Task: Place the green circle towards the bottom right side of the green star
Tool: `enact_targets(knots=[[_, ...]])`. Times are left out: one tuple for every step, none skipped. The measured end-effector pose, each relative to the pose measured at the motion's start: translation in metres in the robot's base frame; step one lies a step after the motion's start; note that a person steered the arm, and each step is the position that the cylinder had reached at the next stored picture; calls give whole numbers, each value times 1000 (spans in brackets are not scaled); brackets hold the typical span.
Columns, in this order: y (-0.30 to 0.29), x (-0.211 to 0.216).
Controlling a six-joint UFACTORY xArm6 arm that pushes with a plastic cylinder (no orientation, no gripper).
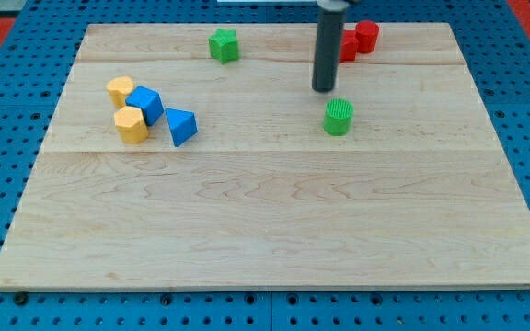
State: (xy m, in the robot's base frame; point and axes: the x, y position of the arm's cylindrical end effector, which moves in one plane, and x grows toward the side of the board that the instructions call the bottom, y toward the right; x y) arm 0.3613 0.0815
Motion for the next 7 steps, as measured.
enact_targets(knots=[[44, 29], [75, 66], [39, 87], [-26, 38], [-68, -12], [-76, -32], [-99, -70]])
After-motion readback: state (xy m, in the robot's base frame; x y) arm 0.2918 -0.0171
